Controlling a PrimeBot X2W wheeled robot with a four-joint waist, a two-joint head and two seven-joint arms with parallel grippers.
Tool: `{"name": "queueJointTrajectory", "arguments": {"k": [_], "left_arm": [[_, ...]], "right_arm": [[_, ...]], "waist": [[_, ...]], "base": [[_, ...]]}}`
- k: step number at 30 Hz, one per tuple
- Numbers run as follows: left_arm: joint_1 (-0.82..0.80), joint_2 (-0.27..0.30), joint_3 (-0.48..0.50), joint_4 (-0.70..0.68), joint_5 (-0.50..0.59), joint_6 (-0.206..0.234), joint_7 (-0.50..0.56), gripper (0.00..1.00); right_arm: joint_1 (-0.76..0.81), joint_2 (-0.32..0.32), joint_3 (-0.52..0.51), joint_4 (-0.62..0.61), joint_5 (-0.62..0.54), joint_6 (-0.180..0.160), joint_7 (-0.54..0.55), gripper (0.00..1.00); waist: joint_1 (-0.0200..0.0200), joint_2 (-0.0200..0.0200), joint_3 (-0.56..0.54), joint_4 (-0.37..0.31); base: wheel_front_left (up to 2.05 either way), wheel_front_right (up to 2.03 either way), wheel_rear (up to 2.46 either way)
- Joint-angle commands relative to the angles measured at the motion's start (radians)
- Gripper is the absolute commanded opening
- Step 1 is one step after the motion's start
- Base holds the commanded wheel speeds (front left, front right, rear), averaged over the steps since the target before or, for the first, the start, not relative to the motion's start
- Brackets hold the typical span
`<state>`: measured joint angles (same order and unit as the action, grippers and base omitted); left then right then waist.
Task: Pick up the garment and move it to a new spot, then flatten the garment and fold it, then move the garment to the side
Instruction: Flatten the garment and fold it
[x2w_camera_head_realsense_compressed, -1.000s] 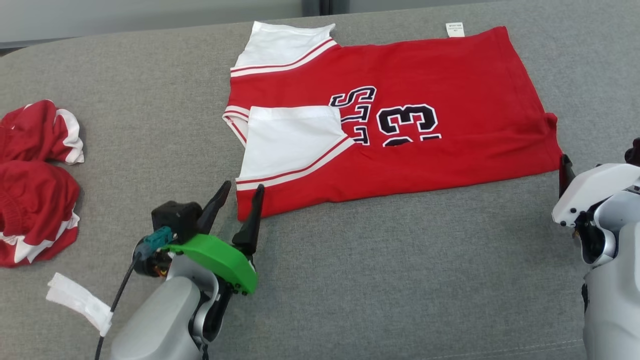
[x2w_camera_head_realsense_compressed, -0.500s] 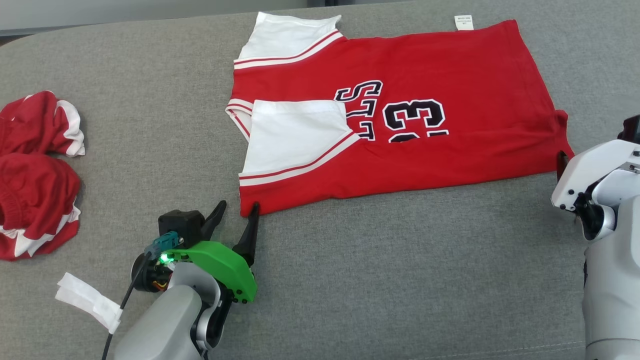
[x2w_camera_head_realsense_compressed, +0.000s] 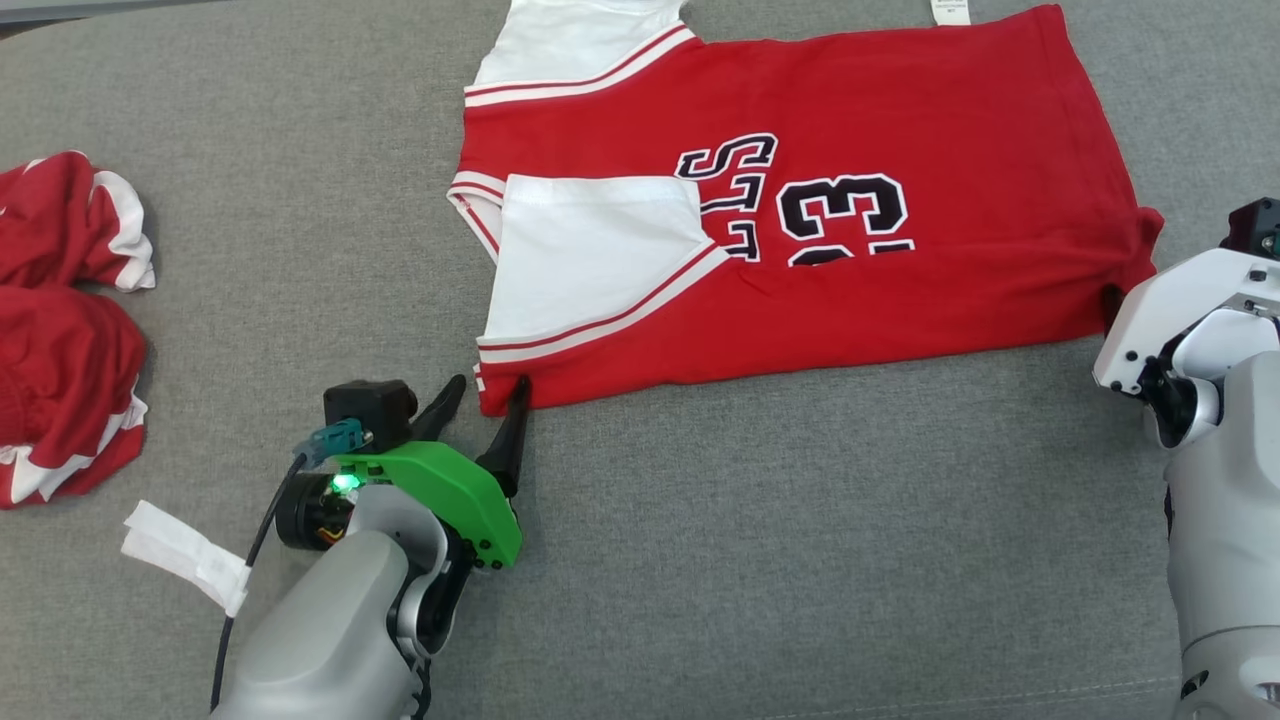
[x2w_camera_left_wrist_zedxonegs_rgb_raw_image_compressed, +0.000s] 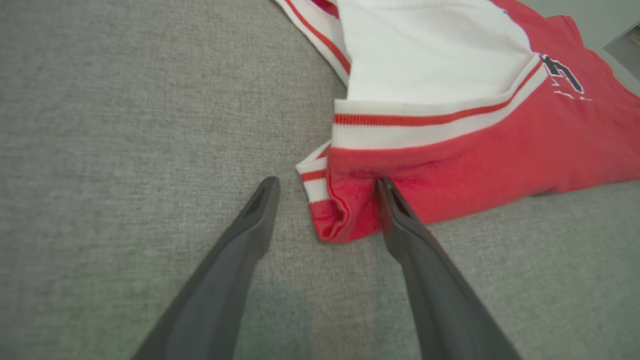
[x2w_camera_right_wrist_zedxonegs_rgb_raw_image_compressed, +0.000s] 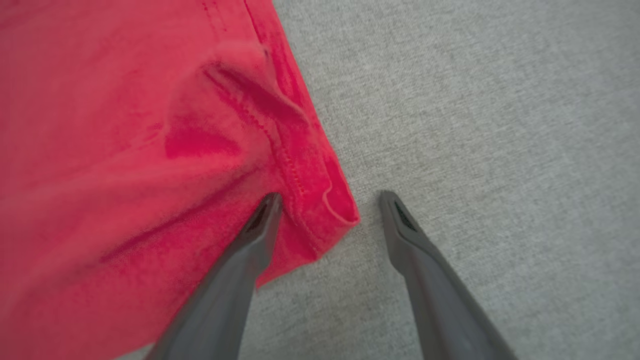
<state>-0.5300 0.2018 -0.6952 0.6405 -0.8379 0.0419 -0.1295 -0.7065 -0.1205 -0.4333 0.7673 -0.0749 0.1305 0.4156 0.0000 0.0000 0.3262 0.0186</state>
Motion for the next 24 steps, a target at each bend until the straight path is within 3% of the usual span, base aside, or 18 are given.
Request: {"name": "queueJointTrajectory", "arguments": {"k": [1,2,3,4,10,15,19,24], "left_arm": [[0.008,-0.009,-0.011,0.027,-0.014,-0.009,0.032,0.73],[0.009,-0.013,-0.012,0.035,-0.02,-0.014,0.041,0.44],[0.009,-0.015,-0.015,0.04,-0.021,-0.018,0.046,0.25],[0.01,-0.018,-0.018,0.045,-0.024,-0.025,0.049,0.0],[0.037,-0.018,-0.014,0.054,-0.051,-0.058,0.042,0.0],[0.077,0.02,-0.006,0.031,-0.062,-0.062,0.042,0.0],[0.124,0.065,-0.003,-0.021,-0.071,-0.047,0.057,0.0],[0.209,0.132,-0.001,-0.133,-0.078,0.003,0.093,0.0]], "right_arm": [[0.004,0.008,0.013,0.034,0.015,0.0,0.007,1.0],[0.002,0.007,0.021,0.048,0.023,0.0,0.009,0.91],[0.002,0.005,0.027,0.055,0.029,0.0,0.006,0.31],[0.001,0.002,0.032,0.062,0.037,0.0,0.001,0.0],[0.043,-0.012,0.023,0.033,0.09,-0.001,-0.053,0.0],[0.112,-0.005,0.02,-0.048,0.123,-0.001,-0.089,0.0],[0.188,0.007,0.004,-0.127,0.149,-0.001,-0.081,0.0],[0.31,0.034,-0.02,-0.244,0.187,-0.001,-0.028,0.0]], "waist": [[0.0,0.0,0.005,-0.002],[0.0,0.0,0.007,-0.003],[0.0,0.0,0.007,-0.004],[0.0,0.0,0.005,-0.004],[0.0,0.0,-0.04,-0.004],[0.0,0.0,-0.097,-0.012],[0.0,0.0,-0.135,-0.018],[0.0,0.0,-0.17,-0.011]], "base": [[0.0,0.0,0.0],[0.0,0.0,0.0],[0.0,0.0,0.0],[0.0,0.0,0.0],[0.0,0.0,0.0],[0.0,0.0,0.0],[0.0,0.0,0.0],[0.0,0.0,0.0]]}}
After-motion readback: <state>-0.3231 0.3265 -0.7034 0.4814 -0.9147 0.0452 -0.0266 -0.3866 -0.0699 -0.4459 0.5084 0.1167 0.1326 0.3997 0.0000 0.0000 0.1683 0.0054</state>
